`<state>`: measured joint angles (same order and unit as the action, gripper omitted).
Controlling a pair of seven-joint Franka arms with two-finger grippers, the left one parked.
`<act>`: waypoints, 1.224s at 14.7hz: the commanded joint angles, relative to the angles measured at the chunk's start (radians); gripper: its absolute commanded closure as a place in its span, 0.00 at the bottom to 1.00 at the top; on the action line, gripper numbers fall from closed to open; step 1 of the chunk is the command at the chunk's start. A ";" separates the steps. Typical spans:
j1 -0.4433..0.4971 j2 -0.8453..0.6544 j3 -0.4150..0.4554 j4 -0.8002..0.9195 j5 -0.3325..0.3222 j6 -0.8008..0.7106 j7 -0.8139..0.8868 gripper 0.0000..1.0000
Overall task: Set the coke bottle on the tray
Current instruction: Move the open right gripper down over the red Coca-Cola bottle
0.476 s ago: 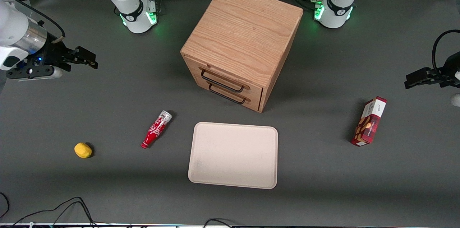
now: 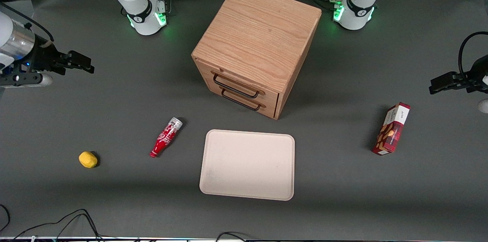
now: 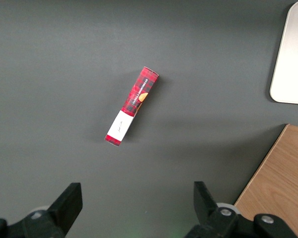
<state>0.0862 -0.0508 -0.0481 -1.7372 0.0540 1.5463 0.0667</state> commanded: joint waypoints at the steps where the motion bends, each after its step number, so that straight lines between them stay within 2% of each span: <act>1: 0.006 0.164 0.030 0.120 0.021 -0.023 0.187 0.00; 4: 0.003 0.348 0.120 0.255 0.018 0.027 0.477 0.00; 7: 0.006 0.429 0.163 0.208 0.004 0.208 0.634 0.00; 10: 0.007 0.450 0.186 0.067 -0.046 0.399 0.711 0.00; 13: 0.007 0.482 0.226 -0.067 -0.150 0.615 0.856 0.00; 18: 0.007 0.601 0.247 -0.076 -0.242 0.744 0.972 0.00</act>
<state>0.0980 0.5203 0.1919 -1.8176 -0.1353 2.2556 0.9918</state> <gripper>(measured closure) 0.000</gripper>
